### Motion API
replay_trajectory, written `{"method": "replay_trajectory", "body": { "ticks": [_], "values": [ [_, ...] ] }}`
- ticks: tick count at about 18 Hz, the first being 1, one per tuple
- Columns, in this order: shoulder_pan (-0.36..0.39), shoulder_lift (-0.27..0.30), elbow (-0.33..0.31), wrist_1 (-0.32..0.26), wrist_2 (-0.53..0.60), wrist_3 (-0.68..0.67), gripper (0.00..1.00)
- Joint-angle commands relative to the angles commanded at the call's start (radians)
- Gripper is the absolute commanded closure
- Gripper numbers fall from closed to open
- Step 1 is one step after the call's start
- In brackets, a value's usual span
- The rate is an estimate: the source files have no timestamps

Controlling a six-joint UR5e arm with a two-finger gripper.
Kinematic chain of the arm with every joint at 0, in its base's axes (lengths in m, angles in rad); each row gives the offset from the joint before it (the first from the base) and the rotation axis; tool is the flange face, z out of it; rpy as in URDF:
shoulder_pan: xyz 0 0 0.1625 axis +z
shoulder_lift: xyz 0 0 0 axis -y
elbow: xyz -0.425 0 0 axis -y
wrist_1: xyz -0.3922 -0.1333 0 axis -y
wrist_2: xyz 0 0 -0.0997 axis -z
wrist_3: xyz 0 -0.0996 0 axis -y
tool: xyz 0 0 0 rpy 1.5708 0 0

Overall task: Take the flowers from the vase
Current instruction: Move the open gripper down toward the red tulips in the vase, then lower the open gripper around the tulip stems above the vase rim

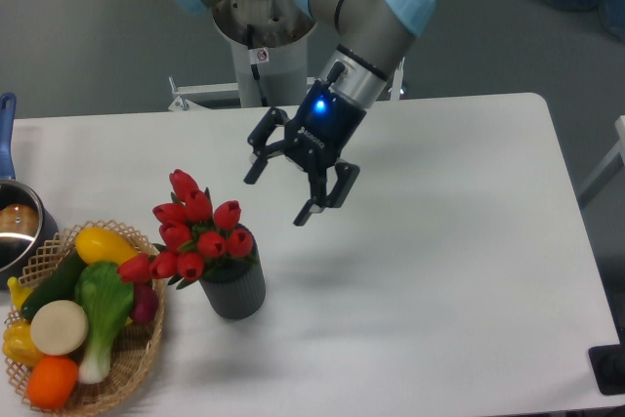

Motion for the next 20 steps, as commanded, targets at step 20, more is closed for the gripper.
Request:
{"method": "replay_trajectory", "body": {
  "ticks": [20],
  "values": [
    [-0.032,-0.097,0.012,0.003,-0.071,-0.031,0.0]
  ]
}}
